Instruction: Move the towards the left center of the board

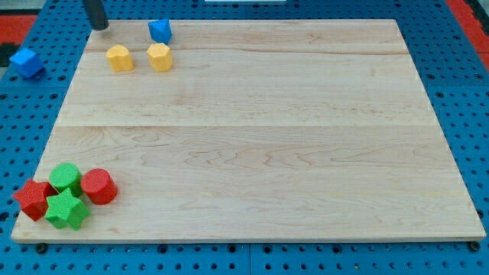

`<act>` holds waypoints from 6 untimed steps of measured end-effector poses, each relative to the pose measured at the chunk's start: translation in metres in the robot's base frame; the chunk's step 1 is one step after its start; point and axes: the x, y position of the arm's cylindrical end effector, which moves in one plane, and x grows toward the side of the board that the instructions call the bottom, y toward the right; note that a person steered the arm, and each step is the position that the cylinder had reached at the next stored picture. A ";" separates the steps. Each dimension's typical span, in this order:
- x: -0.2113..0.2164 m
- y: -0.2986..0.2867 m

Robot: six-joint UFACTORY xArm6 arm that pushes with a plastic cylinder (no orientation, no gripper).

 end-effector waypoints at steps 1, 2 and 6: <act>0.038 0.033; 0.073 0.076; 0.225 0.005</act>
